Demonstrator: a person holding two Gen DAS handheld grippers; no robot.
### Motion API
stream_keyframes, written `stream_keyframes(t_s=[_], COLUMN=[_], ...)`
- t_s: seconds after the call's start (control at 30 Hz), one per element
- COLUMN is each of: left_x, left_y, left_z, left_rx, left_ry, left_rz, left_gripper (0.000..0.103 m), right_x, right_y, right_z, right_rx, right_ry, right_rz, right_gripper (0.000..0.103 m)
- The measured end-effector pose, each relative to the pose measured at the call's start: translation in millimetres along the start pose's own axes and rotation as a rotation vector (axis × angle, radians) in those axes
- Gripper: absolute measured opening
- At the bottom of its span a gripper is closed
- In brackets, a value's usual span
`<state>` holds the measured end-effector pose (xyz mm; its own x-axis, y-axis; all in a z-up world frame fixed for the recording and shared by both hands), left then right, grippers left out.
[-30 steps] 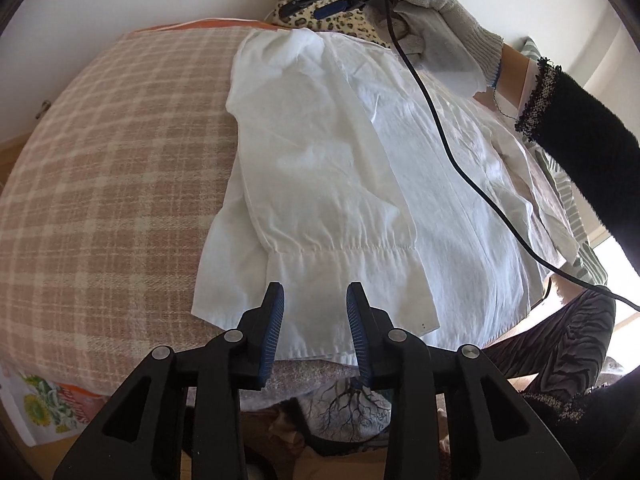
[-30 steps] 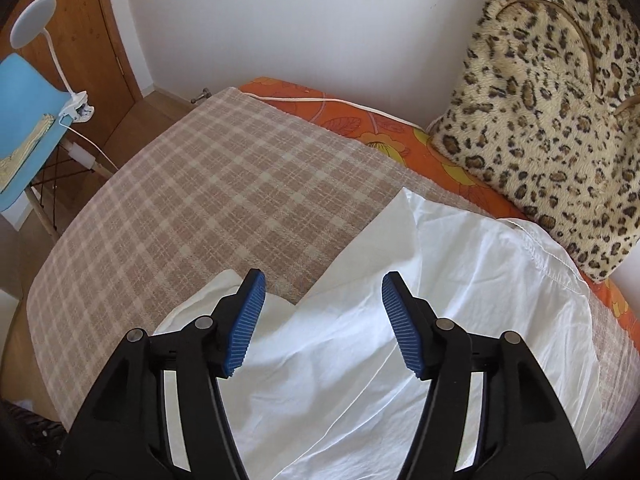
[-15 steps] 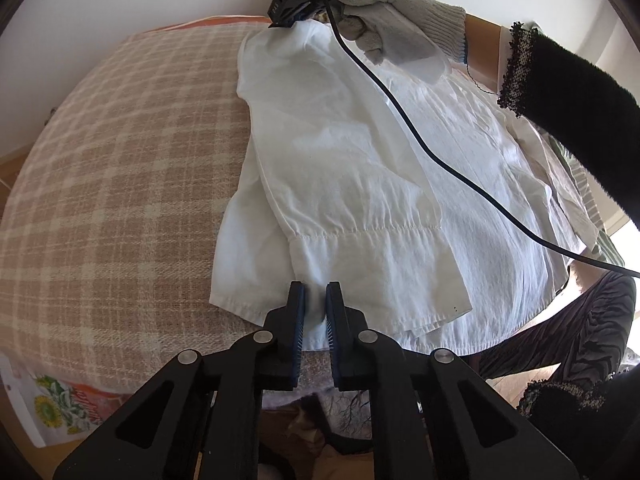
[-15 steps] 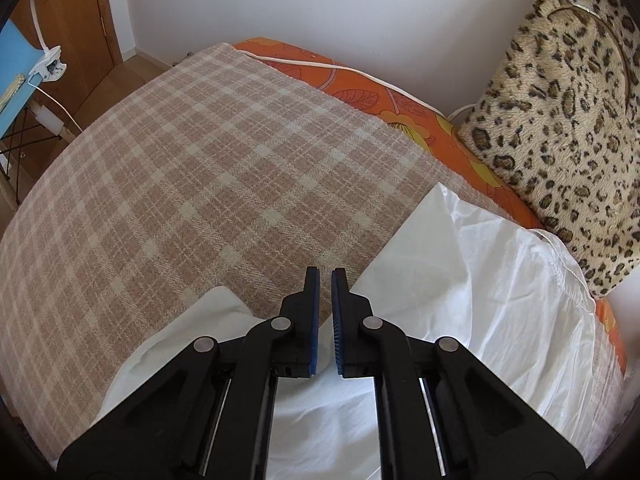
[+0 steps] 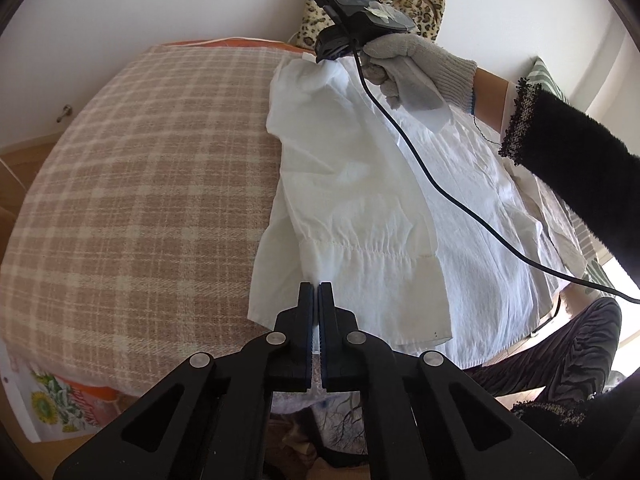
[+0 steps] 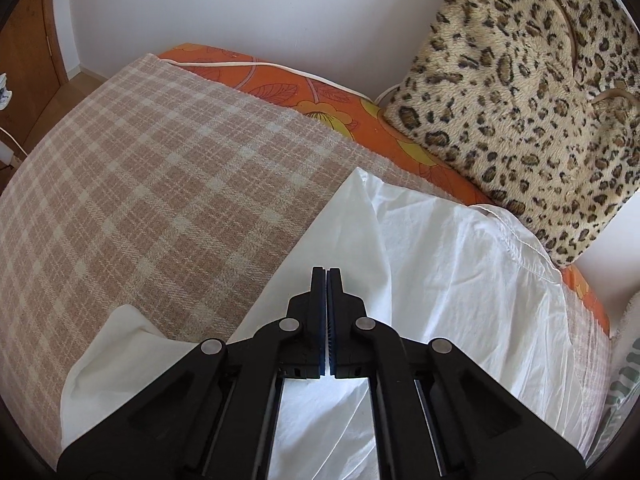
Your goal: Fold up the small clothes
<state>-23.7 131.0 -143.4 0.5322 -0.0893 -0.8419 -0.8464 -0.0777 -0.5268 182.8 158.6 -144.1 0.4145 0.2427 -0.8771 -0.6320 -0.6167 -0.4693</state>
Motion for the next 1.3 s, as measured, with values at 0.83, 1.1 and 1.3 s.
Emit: stream_keyframes(t_s=[0.83, 1.1, 1.3], left_x=[-23.8, -37.0, -38.3], left_y=[-13.4, -23.7, -22.6], left_z=[25.6, 19.6, 18.8], left_rx=[-0.092, -0.076, -0.071], left_ry=[-0.074, -0.064, -0.054], left_rz=[-0.076, -0.138, -0.143], left_gripper=[0.009, 0.009, 0.009], right_x=[-151.3, -132.8, -132.7], right_y=[245.6, 269.7, 267.2], right_z=[83.0, 105.1, 112.8], right_rx=[0.18, 0.261, 0.309], right_ry=[-0.574, -0.645, -0.703], right_rz=[0.269, 0.342, 0.358], right_gripper=[0.054, 0.049, 0.045])
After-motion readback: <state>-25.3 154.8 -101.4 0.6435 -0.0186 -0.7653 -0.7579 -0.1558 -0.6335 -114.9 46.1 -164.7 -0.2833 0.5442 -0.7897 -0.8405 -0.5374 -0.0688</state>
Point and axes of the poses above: each gripper's, at about its wrist camera, not at the fingertips, and x roughly the way its jaws point, z to its left, y to its underside, the point moved 2 cm from there along x, roughly the way its jaws point, and after that the axes turned 12 degrees about -y, right-handed, at the moved point
